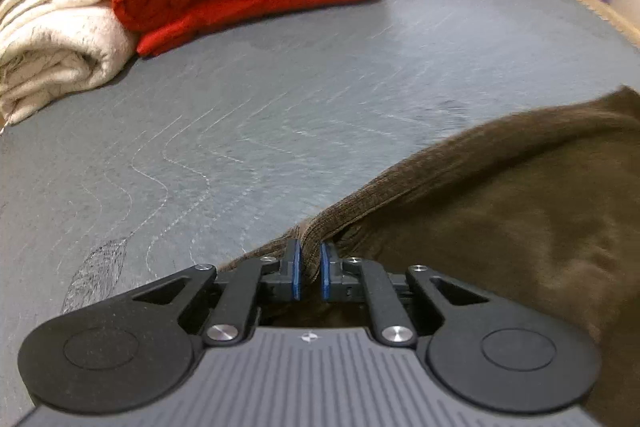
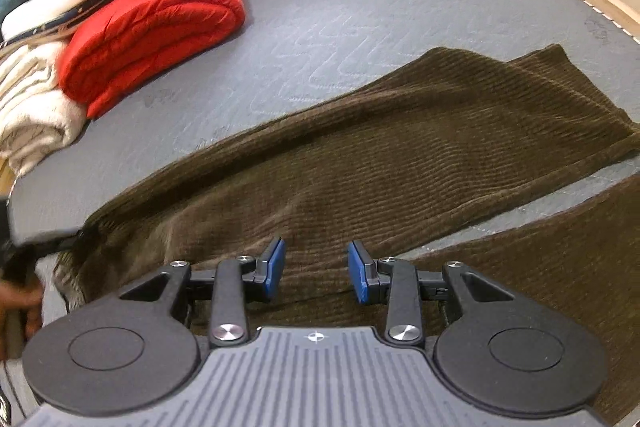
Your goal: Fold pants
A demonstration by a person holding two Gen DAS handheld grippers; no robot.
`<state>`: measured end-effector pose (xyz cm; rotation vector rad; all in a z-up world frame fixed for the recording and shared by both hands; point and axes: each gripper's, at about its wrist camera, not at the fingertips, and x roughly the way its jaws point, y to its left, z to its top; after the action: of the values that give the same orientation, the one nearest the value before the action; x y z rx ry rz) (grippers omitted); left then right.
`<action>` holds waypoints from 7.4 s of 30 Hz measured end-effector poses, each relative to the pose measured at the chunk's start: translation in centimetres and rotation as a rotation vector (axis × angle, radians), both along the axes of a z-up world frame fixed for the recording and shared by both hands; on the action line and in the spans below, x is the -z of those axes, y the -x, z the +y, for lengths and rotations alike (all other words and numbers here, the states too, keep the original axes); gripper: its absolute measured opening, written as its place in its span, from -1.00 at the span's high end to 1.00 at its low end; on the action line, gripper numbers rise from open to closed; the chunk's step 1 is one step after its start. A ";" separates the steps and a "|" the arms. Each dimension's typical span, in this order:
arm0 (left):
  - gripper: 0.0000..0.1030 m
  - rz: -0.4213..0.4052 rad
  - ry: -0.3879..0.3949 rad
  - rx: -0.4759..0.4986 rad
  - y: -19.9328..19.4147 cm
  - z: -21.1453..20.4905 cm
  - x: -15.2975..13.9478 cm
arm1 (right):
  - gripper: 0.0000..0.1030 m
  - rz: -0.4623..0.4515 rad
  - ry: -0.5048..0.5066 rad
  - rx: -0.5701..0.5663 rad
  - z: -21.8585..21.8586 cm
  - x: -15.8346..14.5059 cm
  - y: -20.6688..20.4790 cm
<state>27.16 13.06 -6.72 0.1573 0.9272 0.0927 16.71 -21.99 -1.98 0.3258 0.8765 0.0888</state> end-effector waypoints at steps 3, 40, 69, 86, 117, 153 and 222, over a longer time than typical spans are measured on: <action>0.81 -0.009 -0.038 0.064 4.1 -1.8 -2.3 | 0.28 -0.033 -0.025 0.018 0.1 -1.4 0.6; 0.12 0.138 0.102 0.149 19.5 -2.1 -2.4 | 0.30 -0.155 -0.027 0.260 -8.7 -0.6 7.4; 0.54 0.109 0.192 0.120 16.4 -5.6 -2.6 | 0.71 -0.226 -0.020 0.259 -14.1 2.7 2.1; 0.52 0.151 0.179 0.125 13.7 -6.8 -0.6 | -0.02 0.030 0.269 0.195 -7.8 12.0 -15.4; 0.46 0.078 0.133 0.193 18.4 -4.1 -2.8 | 0.22 -0.064 0.103 0.448 -19.3 2.4 14.2; 0.70 0.378 -0.128 0.576 20.5 -6.4 3.7 | 0.87 -0.141 0.020 0.808 -34.2 6.9 13.6; -0.28 0.132 0.024 0.161 20.9 5.4 -3.4 | 0.53 0.062 0.113 1.003 -40.2 10.9 17.8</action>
<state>6.29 18.48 -3.34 0.2171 1.0432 -0.0788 -1.13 -62.15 -12.91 0.6299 0.6936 -0.8985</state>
